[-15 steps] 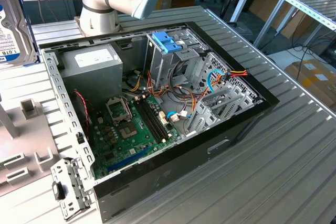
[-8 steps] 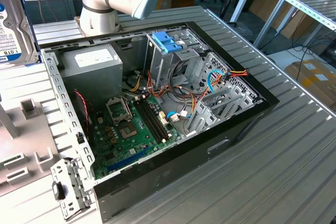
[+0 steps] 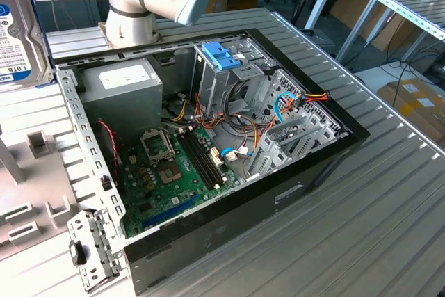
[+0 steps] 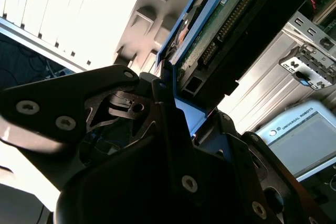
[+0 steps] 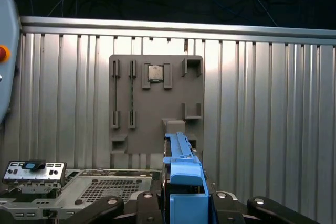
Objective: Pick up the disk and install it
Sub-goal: 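Pick up the disk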
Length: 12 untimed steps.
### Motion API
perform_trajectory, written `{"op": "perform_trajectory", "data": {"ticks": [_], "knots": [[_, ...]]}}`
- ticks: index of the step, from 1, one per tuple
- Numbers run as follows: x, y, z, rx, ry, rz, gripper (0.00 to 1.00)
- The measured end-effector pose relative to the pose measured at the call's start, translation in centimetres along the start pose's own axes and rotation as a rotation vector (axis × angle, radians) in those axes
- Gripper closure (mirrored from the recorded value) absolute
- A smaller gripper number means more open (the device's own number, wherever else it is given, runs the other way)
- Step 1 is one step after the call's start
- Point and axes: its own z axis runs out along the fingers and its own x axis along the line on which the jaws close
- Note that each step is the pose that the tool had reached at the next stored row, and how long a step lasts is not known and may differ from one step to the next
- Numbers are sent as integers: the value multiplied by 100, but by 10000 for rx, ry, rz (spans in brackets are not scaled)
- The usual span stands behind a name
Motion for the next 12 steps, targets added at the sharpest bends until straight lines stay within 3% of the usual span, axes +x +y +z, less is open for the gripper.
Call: {"op": "perform_trajectory", "data": {"ticks": [12], "knots": [[2, -89, 5, -2, 2, 0, 63]]}}
